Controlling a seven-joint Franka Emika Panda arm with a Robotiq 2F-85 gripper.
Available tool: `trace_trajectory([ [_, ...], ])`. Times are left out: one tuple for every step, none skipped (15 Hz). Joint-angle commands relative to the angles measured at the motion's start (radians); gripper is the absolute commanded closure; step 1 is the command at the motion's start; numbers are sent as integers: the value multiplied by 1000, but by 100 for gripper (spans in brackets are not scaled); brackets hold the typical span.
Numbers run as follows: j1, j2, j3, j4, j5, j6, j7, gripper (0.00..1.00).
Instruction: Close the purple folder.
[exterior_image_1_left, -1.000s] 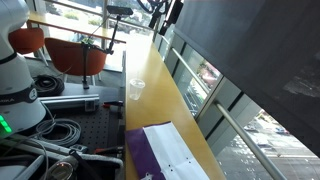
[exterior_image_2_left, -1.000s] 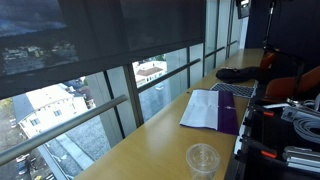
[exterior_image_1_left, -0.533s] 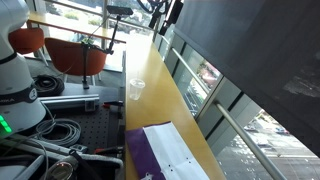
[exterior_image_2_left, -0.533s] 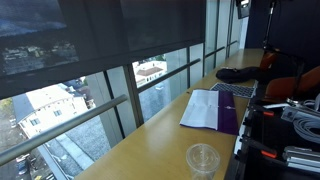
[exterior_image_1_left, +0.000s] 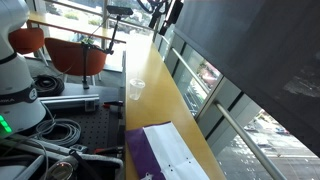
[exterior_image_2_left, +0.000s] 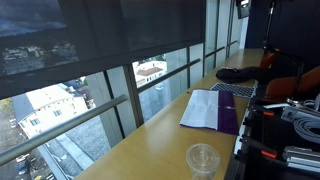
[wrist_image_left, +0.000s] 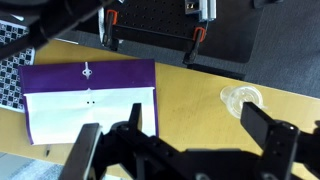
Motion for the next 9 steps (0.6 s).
trace_trajectory([
  [4,1,-3,2,-1,-2,1,0],
  [-3,11,-8,1,-15,8,-4,0],
  [-17,25,-19,-5,-45,44,-10,0],
  [-29,37,-31,-10,-69,74,-24,0],
  [-45,49,-46,-21,-112,131,-35,0],
  [-61,65,-63,-36,-155,198,-48,0],
  [-78,84,-81,-45,-197,269,-59,0],
  [-97,99,-103,-69,-232,356,-71,0],
  [-114,125,-124,-72,-251,422,-86,0],
])
